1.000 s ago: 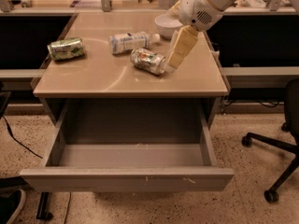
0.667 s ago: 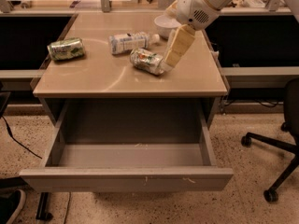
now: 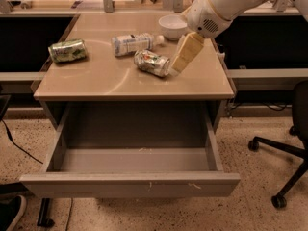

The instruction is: Place 7up can into top drawer

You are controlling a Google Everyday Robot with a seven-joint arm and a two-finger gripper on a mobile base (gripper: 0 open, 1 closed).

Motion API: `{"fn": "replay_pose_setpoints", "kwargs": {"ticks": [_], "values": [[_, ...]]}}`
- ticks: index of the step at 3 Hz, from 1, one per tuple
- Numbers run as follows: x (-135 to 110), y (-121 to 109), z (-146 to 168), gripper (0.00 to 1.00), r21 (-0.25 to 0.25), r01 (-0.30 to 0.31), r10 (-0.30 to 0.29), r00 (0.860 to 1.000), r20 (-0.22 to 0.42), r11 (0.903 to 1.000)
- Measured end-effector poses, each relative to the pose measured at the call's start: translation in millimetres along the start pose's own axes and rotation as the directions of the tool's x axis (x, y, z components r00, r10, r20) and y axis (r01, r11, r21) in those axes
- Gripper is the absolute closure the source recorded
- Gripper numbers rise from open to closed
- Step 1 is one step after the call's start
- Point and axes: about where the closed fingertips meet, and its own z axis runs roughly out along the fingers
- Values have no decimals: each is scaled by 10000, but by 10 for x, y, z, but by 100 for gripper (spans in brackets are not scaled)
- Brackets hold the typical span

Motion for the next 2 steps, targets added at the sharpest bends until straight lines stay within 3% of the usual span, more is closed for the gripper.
{"fn": "replay_pose_setpoints", "kwargs": {"ticks": [2], "values": [[88,-433,360,0,265,-416,402,9980,494,9988]]}}
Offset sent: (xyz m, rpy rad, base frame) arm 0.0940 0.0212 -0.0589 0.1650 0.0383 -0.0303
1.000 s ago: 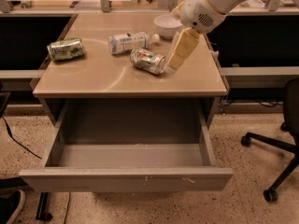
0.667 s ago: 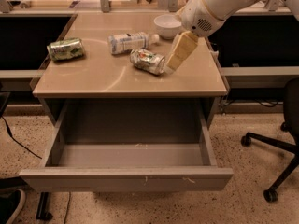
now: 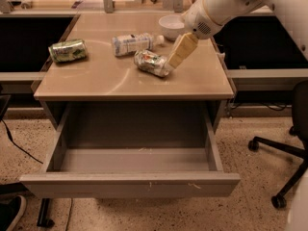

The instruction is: Place 7up can into top drawer

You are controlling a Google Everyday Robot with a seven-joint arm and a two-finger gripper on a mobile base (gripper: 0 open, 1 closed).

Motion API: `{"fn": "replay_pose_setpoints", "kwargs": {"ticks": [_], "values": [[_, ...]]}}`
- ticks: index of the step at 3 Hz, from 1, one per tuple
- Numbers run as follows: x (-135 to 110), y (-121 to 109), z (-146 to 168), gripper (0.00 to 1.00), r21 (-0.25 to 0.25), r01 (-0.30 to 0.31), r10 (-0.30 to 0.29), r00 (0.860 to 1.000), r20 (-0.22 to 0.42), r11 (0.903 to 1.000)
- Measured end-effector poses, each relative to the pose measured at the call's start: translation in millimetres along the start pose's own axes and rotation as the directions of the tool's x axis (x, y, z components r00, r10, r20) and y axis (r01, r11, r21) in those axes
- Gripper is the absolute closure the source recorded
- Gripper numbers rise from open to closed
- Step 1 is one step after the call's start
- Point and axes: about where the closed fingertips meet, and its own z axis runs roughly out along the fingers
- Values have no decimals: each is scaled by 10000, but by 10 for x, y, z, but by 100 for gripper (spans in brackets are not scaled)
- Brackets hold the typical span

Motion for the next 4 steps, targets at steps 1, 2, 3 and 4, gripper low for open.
{"fn": "replay_pose_setpoints", "kwargs": {"ticks": [1,2,3,4], "values": [[72,-80,445,0,-379,-519,538,9972,512,9979],[152,-52,828,0,-796,-1233,1317,9849,1121,9892],[157,-6,1101,0,-1042,-1689,1834,9716,1496,9801],[153,-7,1119,17,-1043,-1706,1853,9708,1524,9798]]}}
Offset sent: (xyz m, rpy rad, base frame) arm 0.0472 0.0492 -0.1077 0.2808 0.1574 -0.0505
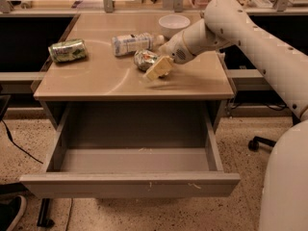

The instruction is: Place 7up can into top drawer

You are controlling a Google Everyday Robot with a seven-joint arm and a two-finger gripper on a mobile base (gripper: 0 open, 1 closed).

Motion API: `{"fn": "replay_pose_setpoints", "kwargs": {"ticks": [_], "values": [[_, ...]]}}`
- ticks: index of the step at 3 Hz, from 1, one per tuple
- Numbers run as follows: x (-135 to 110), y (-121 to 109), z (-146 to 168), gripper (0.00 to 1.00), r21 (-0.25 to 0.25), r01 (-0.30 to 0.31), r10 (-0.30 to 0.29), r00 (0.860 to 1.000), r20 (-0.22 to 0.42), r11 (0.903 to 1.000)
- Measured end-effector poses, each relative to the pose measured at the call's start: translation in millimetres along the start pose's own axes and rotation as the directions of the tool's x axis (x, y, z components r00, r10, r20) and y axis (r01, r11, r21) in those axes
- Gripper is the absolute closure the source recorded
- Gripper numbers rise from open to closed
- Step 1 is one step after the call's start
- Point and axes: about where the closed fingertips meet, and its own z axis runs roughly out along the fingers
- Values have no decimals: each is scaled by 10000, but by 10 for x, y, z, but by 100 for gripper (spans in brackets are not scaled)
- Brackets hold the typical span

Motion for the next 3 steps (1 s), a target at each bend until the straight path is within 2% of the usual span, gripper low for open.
{"fn": "replay_pose_setpoints", "kwargs": {"ticks": [3], "values": [[0,0,1,87,-2,0,0,10000,0,10000]]}}
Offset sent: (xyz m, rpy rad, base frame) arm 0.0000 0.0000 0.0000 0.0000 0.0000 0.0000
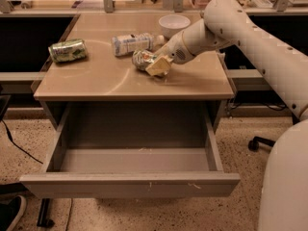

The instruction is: Place 7up can into top drawer

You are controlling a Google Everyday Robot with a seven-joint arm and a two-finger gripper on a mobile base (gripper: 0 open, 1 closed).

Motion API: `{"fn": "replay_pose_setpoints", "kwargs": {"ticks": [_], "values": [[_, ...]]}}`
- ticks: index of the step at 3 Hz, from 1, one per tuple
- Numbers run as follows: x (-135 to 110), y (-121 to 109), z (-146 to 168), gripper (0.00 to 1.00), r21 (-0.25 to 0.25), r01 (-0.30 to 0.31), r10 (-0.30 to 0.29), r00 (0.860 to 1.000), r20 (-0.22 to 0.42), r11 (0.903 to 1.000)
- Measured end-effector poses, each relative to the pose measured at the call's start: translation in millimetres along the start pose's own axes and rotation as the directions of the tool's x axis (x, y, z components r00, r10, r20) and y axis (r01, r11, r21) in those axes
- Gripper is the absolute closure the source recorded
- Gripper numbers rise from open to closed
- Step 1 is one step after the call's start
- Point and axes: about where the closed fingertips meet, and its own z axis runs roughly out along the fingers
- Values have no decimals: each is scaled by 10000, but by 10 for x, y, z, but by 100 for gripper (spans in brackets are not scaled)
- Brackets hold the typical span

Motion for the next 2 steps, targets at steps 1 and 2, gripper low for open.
{"fn": "replay_pose_setpoints", "kwargs": {"ticks": [1,2], "values": [[44,130,-156,100,-372,-68,59,9997,-237,9993],[133,386,-656,100,-99,-411,404,9970,-661,9991]]}}
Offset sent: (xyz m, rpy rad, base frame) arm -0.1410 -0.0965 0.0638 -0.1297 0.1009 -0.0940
